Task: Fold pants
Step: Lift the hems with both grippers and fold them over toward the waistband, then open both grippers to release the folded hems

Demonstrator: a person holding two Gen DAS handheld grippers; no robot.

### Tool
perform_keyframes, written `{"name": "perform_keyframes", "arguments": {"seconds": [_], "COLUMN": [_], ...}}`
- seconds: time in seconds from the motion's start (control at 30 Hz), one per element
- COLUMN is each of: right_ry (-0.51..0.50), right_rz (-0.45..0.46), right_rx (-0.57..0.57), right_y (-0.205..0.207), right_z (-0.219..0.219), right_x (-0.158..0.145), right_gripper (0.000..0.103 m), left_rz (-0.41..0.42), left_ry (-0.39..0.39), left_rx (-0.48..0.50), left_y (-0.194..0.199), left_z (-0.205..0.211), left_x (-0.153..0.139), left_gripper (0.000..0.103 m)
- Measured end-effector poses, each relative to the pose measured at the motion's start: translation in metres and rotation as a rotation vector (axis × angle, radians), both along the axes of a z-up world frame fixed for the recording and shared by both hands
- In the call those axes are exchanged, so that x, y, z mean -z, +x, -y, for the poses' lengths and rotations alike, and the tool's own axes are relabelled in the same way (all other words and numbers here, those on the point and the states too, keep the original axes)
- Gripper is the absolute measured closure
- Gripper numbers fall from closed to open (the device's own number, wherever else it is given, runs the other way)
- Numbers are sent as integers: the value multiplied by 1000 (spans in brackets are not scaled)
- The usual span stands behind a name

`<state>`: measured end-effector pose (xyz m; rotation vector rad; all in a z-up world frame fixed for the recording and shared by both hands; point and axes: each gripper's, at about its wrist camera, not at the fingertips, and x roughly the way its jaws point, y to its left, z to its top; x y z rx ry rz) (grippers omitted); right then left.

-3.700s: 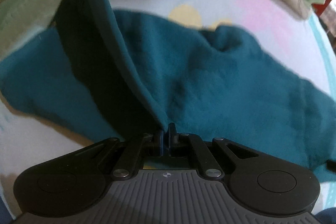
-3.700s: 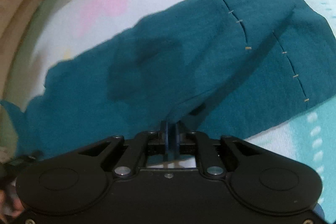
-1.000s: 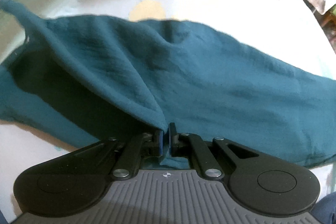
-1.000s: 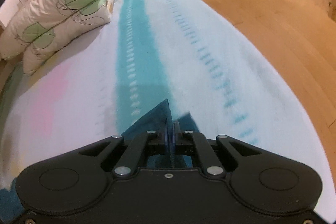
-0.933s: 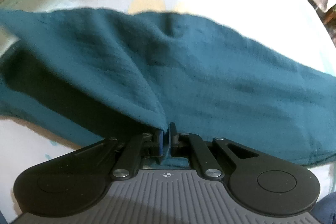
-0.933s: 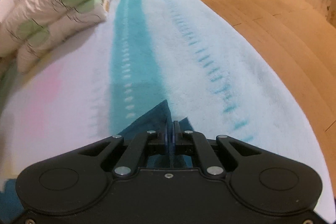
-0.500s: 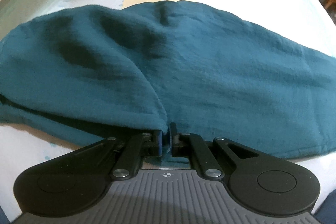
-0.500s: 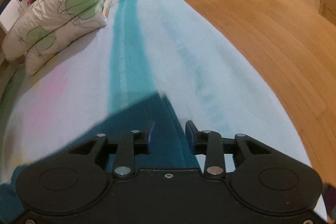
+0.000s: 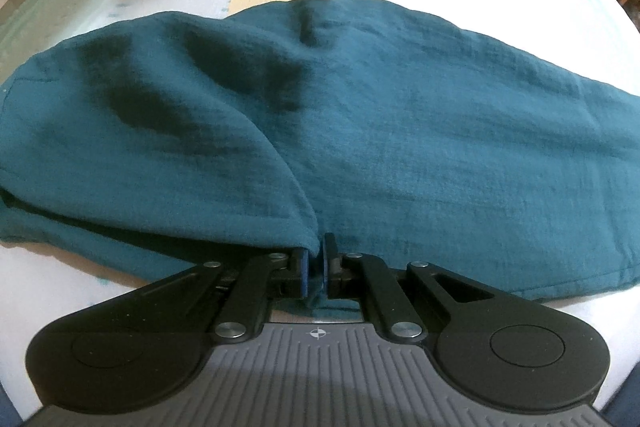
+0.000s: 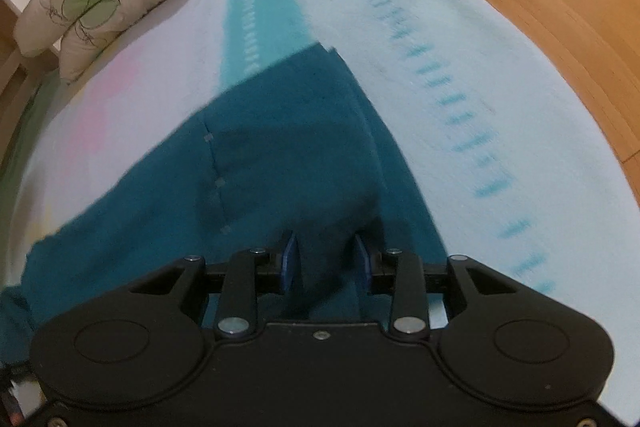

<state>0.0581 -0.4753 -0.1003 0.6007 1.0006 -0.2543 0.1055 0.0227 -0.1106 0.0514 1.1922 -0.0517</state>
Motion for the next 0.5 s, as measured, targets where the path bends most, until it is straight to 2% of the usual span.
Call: {"name": "perform_keyframes", "arguments": {"seconds": [0.17, 0.2, 0.23, 0.4, 0.47, 0.5], "right_ry": [4, 14, 13, -50, -117, -170], "right_rz": [-25, -25, -37, -78, -125, -159], "right_rx": [9, 17, 20, 31, 33, 34], "right_y": [15, 14, 13, 0, -1, 0], "right_z": [-1, -1, -1, -11, -13, -13], "right_x": [10, 10, 7, -36, -41, -39], "right_gripper": [58, 69, 92, 90, 75, 57], "left_rz": [1, 1, 0, -7, -7, -5], "left_ry": [13, 15, 14, -6, -16, -18], "left_rx": [2, 4, 7, 7, 1, 0], "left_y": [0, 0, 0, 0, 0, 0], "left_z": [2, 3, 3, 1, 0, 0], "left_x": [1, 1, 1, 1, 1, 1], "left_gripper": [97, 97, 97, 97, 97, 97]}}
